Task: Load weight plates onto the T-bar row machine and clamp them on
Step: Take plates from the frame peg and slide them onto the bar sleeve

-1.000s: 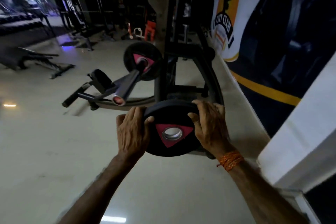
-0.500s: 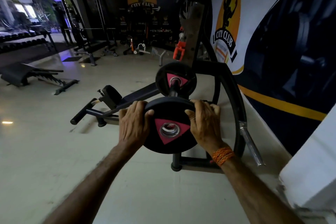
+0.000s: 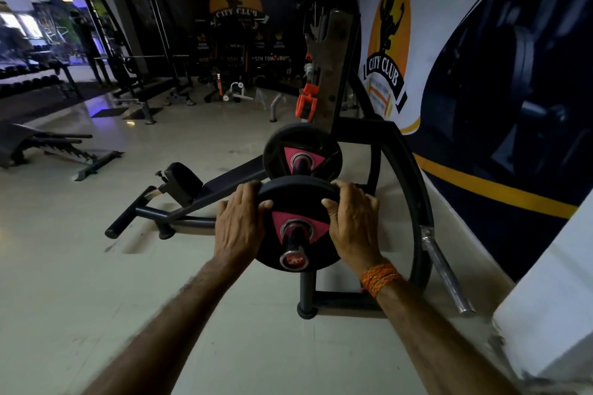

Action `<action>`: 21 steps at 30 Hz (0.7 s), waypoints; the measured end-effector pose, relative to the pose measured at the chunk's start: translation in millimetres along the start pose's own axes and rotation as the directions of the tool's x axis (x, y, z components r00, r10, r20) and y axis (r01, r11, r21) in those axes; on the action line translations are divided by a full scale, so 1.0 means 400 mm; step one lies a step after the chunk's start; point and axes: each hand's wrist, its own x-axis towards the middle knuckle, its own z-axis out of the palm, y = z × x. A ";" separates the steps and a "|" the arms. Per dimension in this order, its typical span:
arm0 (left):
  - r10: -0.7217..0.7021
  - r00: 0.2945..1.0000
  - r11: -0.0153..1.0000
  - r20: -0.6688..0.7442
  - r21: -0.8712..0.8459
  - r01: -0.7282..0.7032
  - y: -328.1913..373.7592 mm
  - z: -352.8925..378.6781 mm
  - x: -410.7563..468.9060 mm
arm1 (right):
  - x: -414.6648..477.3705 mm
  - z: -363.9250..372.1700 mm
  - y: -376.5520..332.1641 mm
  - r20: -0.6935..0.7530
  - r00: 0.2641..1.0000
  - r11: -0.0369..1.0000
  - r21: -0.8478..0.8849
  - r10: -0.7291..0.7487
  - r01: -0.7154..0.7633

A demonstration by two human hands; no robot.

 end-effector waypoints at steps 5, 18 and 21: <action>0.128 0.987 0.978 0.093 0.151 -0.141 -0.055 0.058 0.049 | 0.036 0.037 0.073 0.179 0.957 0.956 -0.146 -0.227 0.254; 0.046 0.975 0.943 0.217 0.312 -0.114 -0.142 0.201 0.265 | 0.201 0.196 0.138 0.266 0.958 0.922 -0.335 -0.105 0.194; 0.056 0.974 0.948 0.220 0.293 -0.121 -0.162 0.237 0.316 | 0.247 0.231 0.164 0.301 0.952 0.929 -0.335 -0.053 0.157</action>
